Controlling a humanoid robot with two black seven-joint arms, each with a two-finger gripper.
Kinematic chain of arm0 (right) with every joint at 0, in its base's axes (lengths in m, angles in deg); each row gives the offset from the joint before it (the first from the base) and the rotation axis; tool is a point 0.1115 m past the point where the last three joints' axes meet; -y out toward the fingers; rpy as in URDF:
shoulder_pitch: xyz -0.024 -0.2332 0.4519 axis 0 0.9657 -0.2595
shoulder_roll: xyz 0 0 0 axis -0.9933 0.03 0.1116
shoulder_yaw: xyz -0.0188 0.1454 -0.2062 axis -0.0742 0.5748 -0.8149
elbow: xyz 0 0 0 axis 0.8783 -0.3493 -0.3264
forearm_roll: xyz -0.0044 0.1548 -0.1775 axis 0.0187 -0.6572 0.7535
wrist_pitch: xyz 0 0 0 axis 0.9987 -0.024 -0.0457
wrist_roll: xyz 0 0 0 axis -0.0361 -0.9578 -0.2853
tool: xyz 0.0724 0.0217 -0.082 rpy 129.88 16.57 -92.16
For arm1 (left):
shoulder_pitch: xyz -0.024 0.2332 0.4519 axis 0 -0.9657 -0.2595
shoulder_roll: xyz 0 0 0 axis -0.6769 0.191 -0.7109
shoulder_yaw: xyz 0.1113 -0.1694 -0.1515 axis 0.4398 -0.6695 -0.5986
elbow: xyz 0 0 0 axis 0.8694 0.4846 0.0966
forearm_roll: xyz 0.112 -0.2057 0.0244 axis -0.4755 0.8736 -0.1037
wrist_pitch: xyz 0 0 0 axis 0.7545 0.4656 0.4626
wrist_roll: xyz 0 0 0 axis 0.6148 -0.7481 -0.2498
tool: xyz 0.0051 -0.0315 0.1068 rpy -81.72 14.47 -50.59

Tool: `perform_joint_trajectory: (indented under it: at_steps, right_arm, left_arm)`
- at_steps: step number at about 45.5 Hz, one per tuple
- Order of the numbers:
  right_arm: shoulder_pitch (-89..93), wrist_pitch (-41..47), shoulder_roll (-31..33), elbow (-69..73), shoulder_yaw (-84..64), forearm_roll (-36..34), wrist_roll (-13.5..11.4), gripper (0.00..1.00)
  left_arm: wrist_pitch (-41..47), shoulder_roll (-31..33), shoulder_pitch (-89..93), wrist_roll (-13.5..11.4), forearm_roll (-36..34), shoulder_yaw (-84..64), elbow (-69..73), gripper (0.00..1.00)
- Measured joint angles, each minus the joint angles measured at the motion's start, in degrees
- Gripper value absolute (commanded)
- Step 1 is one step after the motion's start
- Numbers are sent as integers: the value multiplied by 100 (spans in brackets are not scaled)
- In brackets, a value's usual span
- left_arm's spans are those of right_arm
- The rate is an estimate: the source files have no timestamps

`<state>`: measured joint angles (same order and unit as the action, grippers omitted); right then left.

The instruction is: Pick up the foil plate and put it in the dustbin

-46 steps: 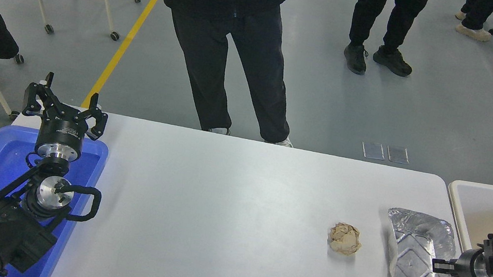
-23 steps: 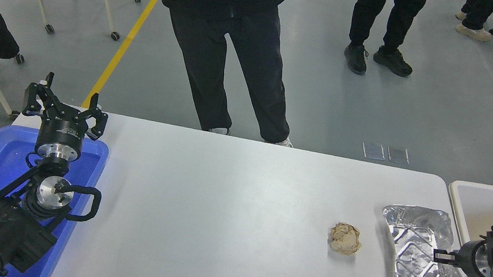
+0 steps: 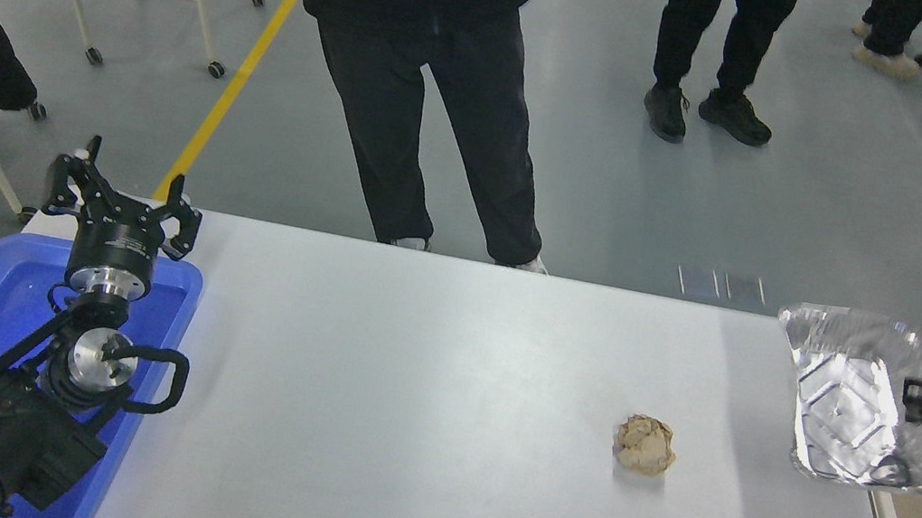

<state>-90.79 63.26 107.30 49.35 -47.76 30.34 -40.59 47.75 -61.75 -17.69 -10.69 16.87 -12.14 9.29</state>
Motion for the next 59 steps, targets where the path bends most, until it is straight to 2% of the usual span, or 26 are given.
perform_joint_trajectory:
  at_steps: [7,19,29,39,50,54,59]
  right_arm:
    - [-861,324,436,338,-28,19,-86,0]
    - [-1903,536,818,651,-46,42,-416,0]
    - [-2183,589,1015,576,-51,209,-688,0]
    - [-1993,586,1250,230,-54,614,-805,0]
    - [-905,-683,1084,-742,-34,567,-812,0]
    - [-360,-1335,819,-1237,-20,119,-809,0]
    - [390,-2089,300,-2083,19,-762,-809,0]
  left_arm:
    - [0,1,-1,1,0,0,1,99]
    - [0,0,-1,3,0,0,1,99]
    - [0,0,-1,2,0,0,0,99]
    - [0,1,-1,0,0,0,-2,99]
    - [0,0,-1,0,0,0,-1,99]
    - [0,0,0,0,0,0,-1,99]
    - [0,-1,0,0,0,0,0,99]
